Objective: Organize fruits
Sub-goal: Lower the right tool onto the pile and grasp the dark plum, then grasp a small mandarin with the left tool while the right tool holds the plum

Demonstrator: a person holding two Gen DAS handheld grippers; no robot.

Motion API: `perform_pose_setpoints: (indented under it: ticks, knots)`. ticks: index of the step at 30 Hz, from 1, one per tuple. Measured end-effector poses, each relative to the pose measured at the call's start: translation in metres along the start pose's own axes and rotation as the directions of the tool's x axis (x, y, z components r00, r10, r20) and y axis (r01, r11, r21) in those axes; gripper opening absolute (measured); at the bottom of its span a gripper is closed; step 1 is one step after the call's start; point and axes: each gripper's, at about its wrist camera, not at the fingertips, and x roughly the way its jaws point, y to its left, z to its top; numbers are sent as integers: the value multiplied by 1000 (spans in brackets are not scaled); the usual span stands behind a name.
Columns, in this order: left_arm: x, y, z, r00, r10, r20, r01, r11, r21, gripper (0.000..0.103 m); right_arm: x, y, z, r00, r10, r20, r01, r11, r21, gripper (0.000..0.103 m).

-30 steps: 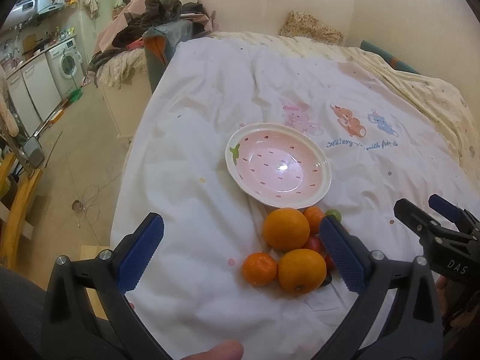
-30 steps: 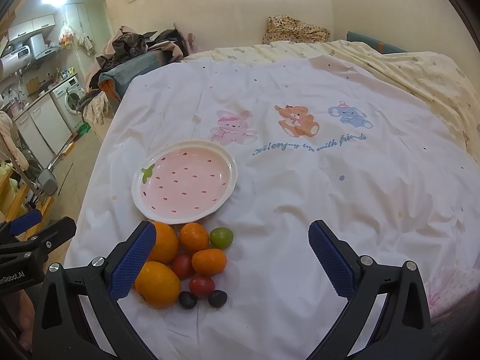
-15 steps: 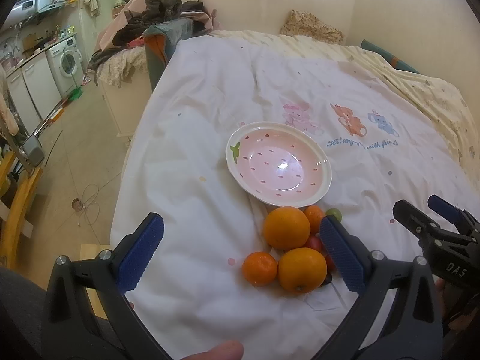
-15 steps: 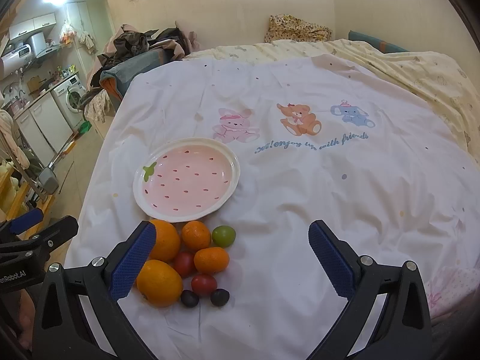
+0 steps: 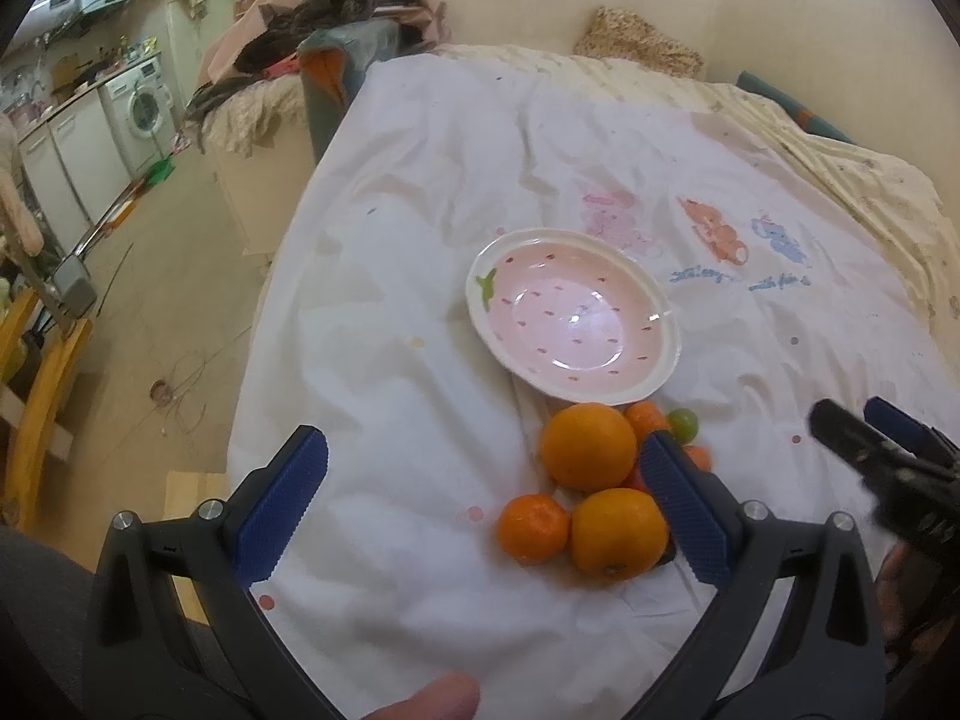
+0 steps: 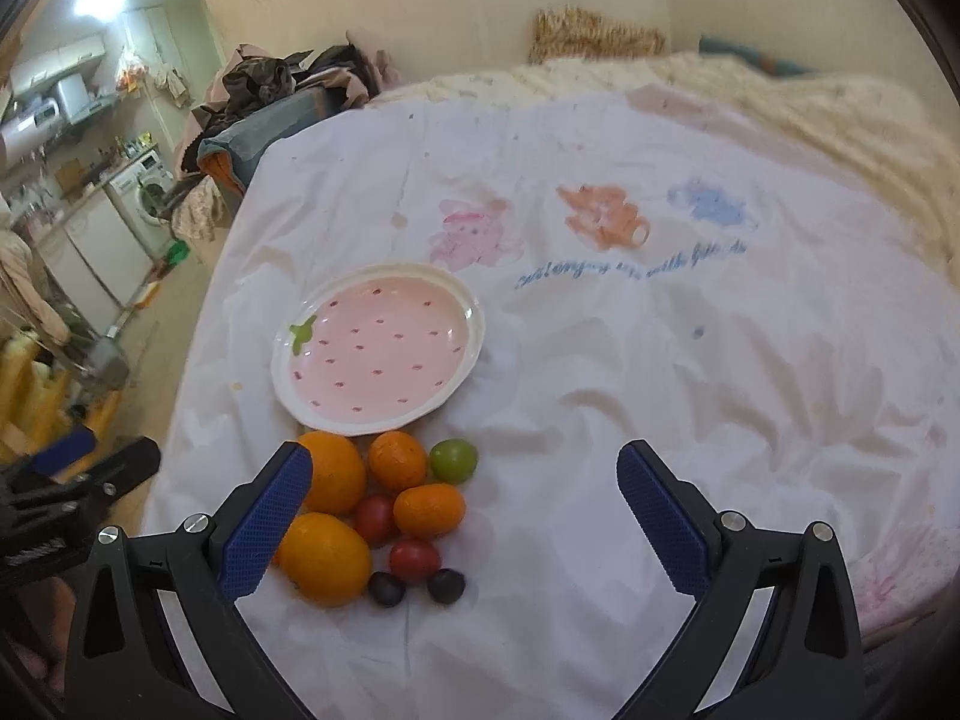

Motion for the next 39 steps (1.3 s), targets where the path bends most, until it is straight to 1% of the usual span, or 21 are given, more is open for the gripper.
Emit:
perform_pose_setpoints:
  ticks: [2,4,5,6,8,9,11,12,14,16,18,20,21,22,23,27,33,34,35,37,39]
  knots:
    - [3,6,0,1000,13,-20,-13,1000,-23,102,15,-11,4,992,39,-121,-37,999,15,103]
    - [9,11,-1,999,13,-51,-15,999,-50,103,38,-16,2,961,67,-267,-69,998,2,97]
    - [11,13,-1,998,11,-64,-15,998,-58,103,54,-15,-2,926,65,-371,-84,996,-34,85]
    - [13,14,-1,997,9,-78,-14,998,-67,103,64,-13,-6,902,59,-429,-96,993,-66,75]
    - [15,16,-1,996,7,-89,-14,997,-74,103,79,-8,-16,860,42,-508,-125,984,-130,72]
    - [16,16,-2,996,5,-93,-12,997,-76,103,82,-5,-18,854,36,-520,-134,979,-151,70]
    - [16,16,-2,995,0,-101,-8,997,-78,102,92,5,-26,830,26,-557,-173,962,-213,68]
    - [17,16,-2,994,0,-105,-8,997,-79,103,95,11,-29,825,19,-565,-190,951,-244,67]
    - [17,18,-1,993,-3,-115,-6,996,-85,103,101,23,-35,821,-6,-571,-211,926,-313,66]
    - [19,20,-1,992,-6,-123,-5,996,-94,103,104,29,-36,817,-29,-577,-219,909,-355,60]
    - [20,21,-1,991,-6,-131,-8,995,-102,102,111,31,-41,805,-35,-593,-231,901,-367,49]
    - [20,21,-1,991,-3,-131,-10,995,-103,102,113,31,-42,801,-54,-596,-226,895,-385,47]
    - [20,21,0,991,-2,-131,-11,995,-102,103,114,31,-43,799,-57,-598,-228,892,-391,43]
    - [20,20,0,991,-2,-132,-12,995,-101,102,114,31,-44,797,-53,-601,-237,889,-392,36]
    - [20,20,0,991,-3,-132,-10,995,-102,103,114,33,-46,790,-41,-612,-254,887,-386,24]
    - [21,20,0,991,-1,-135,-13,995,-99,102,99,33,-47,802,-13,-597,-270,883,-383,24]
    - [25,24,0,989,13,-148,-30,993,-110,102,61,26,-24,850,79,-522,-278,908,-315,24]
    - [27,25,-1,987,24,-156,-42,993,-111,102,51,22,-18,866,100,-490,-272,917,-293,24]
    - [29,26,-1,986,38,-165,-57,992,-112,102,46,18,-10,875,119,-468,-268,926,-265,24]
    - [32,27,-3,982,64,-180,-84,991,-102,102,33,5,-1,892,174,-417,-267,947,-177,24]
    - [35,26,-3,977,75,-198,-93,992,-88,102,32,5,0,904,202,-377,-265,956,-125,24]
